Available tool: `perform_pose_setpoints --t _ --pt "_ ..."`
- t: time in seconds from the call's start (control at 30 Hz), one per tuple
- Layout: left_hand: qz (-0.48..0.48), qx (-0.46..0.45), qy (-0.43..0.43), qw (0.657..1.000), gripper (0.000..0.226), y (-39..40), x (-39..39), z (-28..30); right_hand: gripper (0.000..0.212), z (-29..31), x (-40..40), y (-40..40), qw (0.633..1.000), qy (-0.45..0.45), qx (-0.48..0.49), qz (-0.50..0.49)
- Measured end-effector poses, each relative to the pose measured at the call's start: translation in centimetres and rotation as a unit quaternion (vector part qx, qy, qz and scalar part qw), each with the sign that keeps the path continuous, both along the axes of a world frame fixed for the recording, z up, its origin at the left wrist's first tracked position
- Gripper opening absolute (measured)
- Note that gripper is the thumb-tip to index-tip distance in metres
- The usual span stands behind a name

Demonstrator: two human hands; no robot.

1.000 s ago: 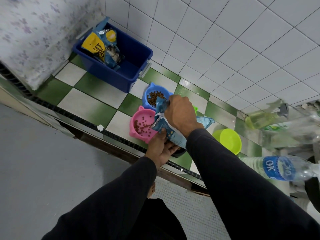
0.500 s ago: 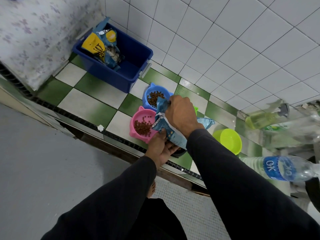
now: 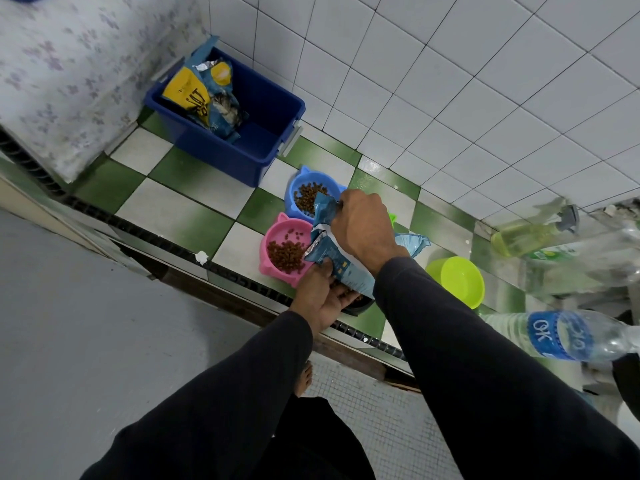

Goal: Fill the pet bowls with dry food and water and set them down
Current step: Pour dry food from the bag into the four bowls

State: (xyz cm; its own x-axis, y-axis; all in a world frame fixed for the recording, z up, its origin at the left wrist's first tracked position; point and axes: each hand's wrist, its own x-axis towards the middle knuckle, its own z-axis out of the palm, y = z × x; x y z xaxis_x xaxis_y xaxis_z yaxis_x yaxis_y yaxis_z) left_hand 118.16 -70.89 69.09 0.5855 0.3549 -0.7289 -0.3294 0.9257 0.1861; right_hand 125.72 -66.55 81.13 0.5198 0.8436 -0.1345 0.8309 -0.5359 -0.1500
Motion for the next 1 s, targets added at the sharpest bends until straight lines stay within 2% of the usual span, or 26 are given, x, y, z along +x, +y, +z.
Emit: perform_pose_setpoints --t 0.27,0.53,1.0 --pt "-0.013 -0.001 0.01 1.0 0.022 0.2 -0.2 0.1 0.027 0.0 0.0 0.0 1.0 0.001 0.01 0.0" --pt "-0.014 -0.026 0.03 0.999 0.042 0.6 0.0 0.6 0.027 -0.4 0.0 0.1 1.0 -0.011 0.017 0.004" --pt "-0.013 -0.037 0.037 0.999 0.049 1.0 0.1 0.8 0.02 -0.3 1.0 -0.5 0.998 0.037 0.044 -0.03"
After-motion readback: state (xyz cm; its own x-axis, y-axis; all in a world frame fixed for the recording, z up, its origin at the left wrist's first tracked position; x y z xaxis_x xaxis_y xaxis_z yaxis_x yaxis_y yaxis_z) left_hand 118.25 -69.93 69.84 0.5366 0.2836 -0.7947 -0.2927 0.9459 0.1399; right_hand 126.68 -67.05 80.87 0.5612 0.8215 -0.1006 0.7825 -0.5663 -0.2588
